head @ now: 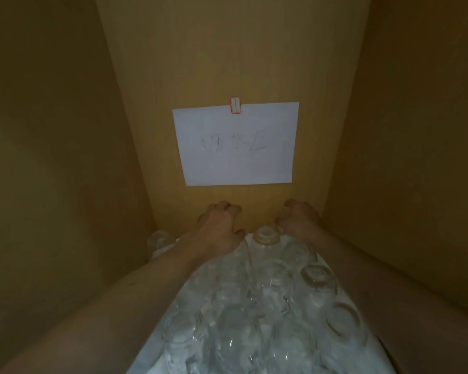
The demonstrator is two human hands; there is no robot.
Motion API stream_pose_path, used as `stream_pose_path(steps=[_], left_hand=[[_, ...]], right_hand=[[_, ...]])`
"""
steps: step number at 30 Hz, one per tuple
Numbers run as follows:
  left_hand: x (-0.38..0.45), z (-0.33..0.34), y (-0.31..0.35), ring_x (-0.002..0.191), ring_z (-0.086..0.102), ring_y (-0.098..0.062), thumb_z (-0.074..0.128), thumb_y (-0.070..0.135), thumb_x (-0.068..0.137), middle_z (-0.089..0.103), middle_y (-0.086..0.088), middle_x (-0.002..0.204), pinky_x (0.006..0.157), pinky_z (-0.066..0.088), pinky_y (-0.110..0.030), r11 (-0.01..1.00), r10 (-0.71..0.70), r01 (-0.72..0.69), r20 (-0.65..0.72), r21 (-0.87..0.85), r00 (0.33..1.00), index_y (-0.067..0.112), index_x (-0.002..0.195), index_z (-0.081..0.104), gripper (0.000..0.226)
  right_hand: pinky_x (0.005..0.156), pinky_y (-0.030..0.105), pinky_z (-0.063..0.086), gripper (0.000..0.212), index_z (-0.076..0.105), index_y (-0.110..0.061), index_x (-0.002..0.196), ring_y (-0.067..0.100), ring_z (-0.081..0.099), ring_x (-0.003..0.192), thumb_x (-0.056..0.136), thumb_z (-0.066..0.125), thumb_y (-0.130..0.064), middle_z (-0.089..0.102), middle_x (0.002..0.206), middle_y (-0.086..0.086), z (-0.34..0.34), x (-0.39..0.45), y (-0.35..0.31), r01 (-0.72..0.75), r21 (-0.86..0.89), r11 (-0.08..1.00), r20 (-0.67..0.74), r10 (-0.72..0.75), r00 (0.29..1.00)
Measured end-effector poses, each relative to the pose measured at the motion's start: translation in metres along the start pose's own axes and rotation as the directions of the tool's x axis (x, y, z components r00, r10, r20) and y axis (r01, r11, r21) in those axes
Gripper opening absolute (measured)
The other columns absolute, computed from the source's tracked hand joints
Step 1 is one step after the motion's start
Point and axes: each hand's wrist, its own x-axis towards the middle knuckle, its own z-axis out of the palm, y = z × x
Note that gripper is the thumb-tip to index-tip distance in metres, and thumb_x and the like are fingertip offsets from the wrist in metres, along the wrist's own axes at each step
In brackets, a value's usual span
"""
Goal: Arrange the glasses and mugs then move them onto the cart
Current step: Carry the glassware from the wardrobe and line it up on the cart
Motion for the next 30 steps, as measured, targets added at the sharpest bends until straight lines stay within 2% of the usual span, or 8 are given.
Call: stream_pose_path(steps=[4,9,13,16,20,24,27,30], left_hand=[[0.023,0.006,-0.012,0.139,0.036,-0.031,0.062,0.042,0.096,0.04,-0.01,0.153,0.111,0.04,-0.042,1.0,-0.002,0.002,0.016,0.014,1.0,0.018,0.151,0.042,0.064],[0.042,0.015,-0.028,0.138,0.039,-0.03,0.062,0.045,0.095,0.043,-0.008,0.151,0.11,0.041,-0.043,1.0,-0.018,0.018,0.041,-0.008,0.999,0.019,0.149,0.046,0.062],[0.045,0.017,-0.041,0.139,0.039,-0.029,0.06,0.045,0.096,0.044,-0.008,0.151,0.11,0.041,-0.043,0.999,-0.05,0.05,0.041,-0.008,0.998,0.019,0.149,0.046,0.06],[0.045,0.016,-0.052,0.138,0.04,-0.028,0.061,0.045,0.096,0.044,-0.007,0.151,0.11,0.042,-0.043,0.997,-0.072,0.072,0.045,-0.007,0.996,0.02,0.148,0.047,0.06],[0.042,0.01,-0.063,0.138,0.041,-0.027,0.063,0.044,0.096,0.045,-0.007,0.151,0.11,0.042,-0.04,0.989,-0.129,0.13,0.024,-0.064,0.991,0.02,0.147,0.05,0.058],[0.034,0.0,-0.065,0.124,0.052,-0.027,0.063,0.042,0.096,0.047,-0.007,0.147,0.101,0.049,-0.039,0.984,-0.14,0.14,0.007,-0.107,0.99,0.019,0.144,0.053,0.055],[0.028,-0.013,-0.065,0.131,0.047,-0.027,0.062,0.044,0.096,0.048,-0.008,0.146,0.103,0.047,-0.039,0.99,-0.11,0.109,-0.013,-0.089,0.994,0.018,0.144,0.052,0.055],[0.021,-0.029,-0.065,0.133,0.046,-0.028,0.062,0.044,0.095,0.048,-0.007,0.146,0.106,0.045,-0.041,0.993,-0.092,0.09,-0.024,-0.076,0.995,0.017,0.145,0.051,0.057]], right_hand=[[0.096,0.032,0.049,0.066,0.046,-0.012,0.147,0.028,0.054,0.124,0.089,0.069,-0.034,0.054,0.142,0.009,0.011,0.031,0.006,-0.036,-0.028,0.999,0.057,0.038,0.998],[0.101,0.032,0.047,0.071,0.049,-0.017,0.145,0.024,0.054,0.123,0.082,0.074,-0.039,0.051,0.143,0.004,0.025,0.06,0.01,-0.036,-0.035,0.999,0.268,0.044,0.962],[0.111,0.04,0.042,0.062,0.048,-0.003,0.144,0.032,0.049,0.131,0.089,0.073,-0.019,0.048,0.147,0.014,0.031,0.077,0.01,-0.057,-0.067,0.996,0.344,0.076,0.936],[0.102,0.038,0.047,0.046,0.06,0.002,0.129,0.033,0.057,0.121,0.087,0.074,-0.012,0.057,0.135,0.018,0.033,0.08,0.008,-0.04,-0.149,0.988,0.326,0.088,0.941],[0.099,0.043,0.052,0.06,0.06,0.001,0.129,0.033,0.061,0.116,0.076,0.084,-0.015,0.06,0.129,0.016,0.032,0.071,0.001,-0.062,-0.16,0.985,0.283,0.106,0.953],[0.094,0.042,0.055,0.05,0.067,0.006,0.116,0.035,0.066,0.109,0.072,0.085,-0.009,0.066,0.109,0.013,0.014,0.057,-0.016,-0.108,-0.125,0.986,0.242,0.136,0.961],[0.096,0.037,0.052,0.056,0.063,0.003,0.126,0.035,0.061,0.118,0.075,0.084,-0.008,0.064,0.122,0.017,-0.008,0.045,-0.032,-0.117,-0.075,0.99,0.175,0.129,0.976],[0.097,0.038,0.053,0.057,0.063,0.002,0.127,0.032,0.061,0.115,0.075,0.085,-0.009,0.062,0.129,0.017,-0.029,0.028,-0.048,-0.071,-0.023,0.997,0.062,0.072,0.995]])
